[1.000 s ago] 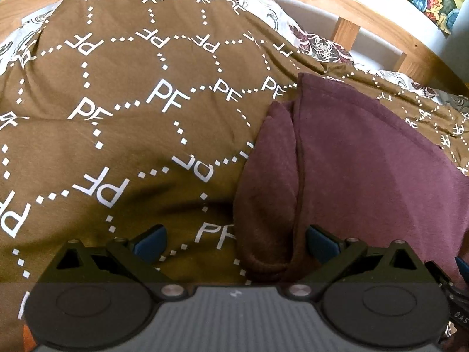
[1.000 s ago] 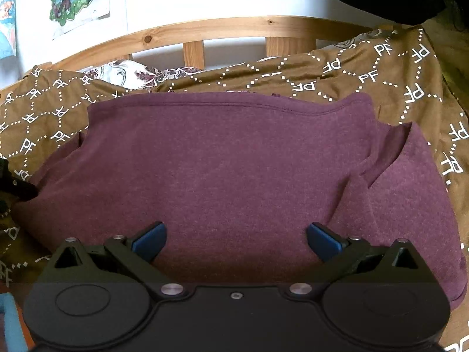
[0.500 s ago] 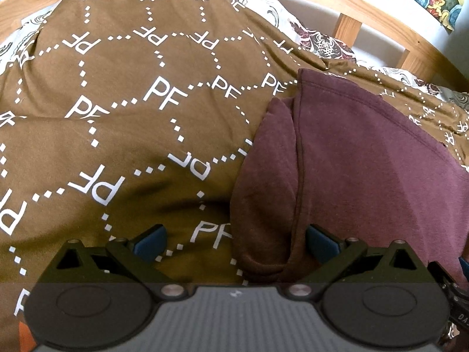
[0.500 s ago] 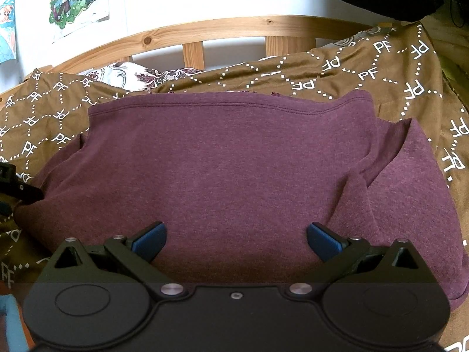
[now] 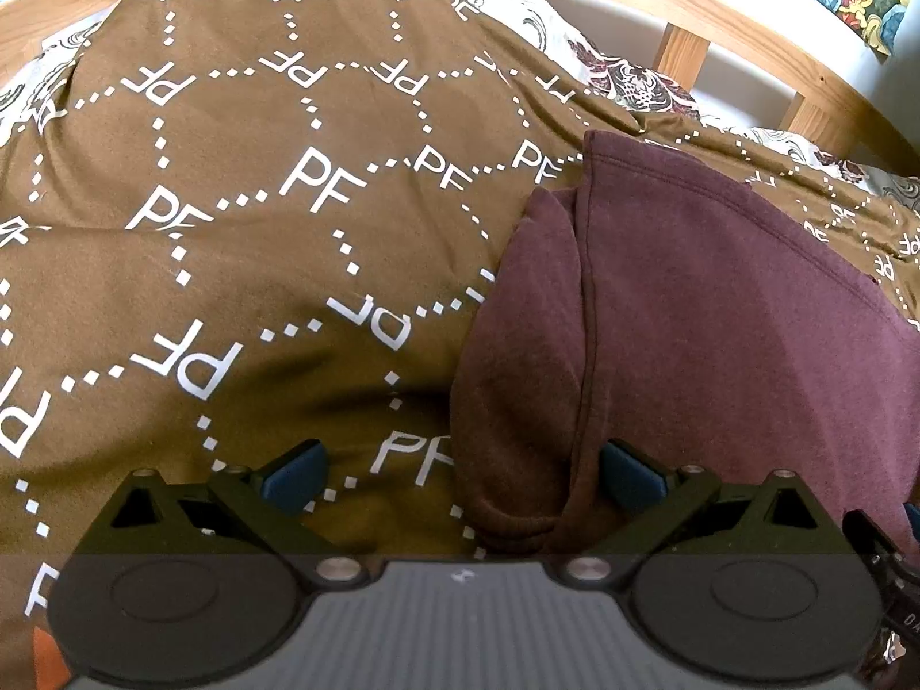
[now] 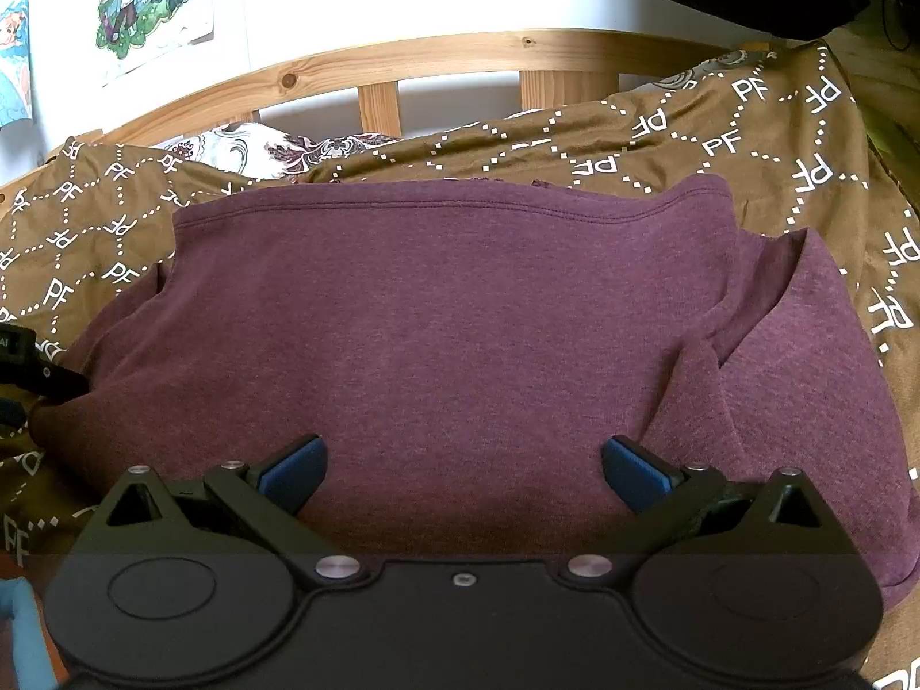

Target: Fold small clothes

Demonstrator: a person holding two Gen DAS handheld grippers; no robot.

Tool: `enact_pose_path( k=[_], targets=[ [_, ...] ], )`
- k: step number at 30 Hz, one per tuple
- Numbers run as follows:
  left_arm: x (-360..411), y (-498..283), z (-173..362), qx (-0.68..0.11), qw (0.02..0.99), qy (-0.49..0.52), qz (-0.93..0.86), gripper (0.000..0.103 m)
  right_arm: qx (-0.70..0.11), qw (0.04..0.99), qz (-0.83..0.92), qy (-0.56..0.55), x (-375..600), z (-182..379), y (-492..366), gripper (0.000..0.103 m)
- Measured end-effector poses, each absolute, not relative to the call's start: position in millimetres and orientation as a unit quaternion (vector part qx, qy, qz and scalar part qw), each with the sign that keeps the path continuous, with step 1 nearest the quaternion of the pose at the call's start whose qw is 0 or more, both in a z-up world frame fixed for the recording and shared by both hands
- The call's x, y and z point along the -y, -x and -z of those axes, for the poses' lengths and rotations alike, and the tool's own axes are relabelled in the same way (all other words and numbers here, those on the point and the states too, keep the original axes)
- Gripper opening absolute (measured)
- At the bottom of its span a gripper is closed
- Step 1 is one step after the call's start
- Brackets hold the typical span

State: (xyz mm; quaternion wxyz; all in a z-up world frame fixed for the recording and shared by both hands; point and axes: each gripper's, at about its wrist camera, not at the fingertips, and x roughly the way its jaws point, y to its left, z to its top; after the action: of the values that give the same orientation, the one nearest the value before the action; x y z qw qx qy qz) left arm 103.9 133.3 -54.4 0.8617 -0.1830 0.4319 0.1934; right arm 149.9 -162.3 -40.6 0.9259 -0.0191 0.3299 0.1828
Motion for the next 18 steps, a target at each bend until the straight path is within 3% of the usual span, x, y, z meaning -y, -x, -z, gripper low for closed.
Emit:
enact_pose_path(
  k=[10, 18],
  targets=[
    [-136, -99, 49, -0.407, 0.876, 0.2, -0.166, 0.102, -0.33, 0.926, -0.183, 0.018, 163, 41, -150, 0.102],
    [-118, -123, 45, -0.38, 0.915, 0.092, -0.1, 0.102, -0.329, 0.926, -0.184, 0.017, 163, 41, -150, 0.103]
  ],
)
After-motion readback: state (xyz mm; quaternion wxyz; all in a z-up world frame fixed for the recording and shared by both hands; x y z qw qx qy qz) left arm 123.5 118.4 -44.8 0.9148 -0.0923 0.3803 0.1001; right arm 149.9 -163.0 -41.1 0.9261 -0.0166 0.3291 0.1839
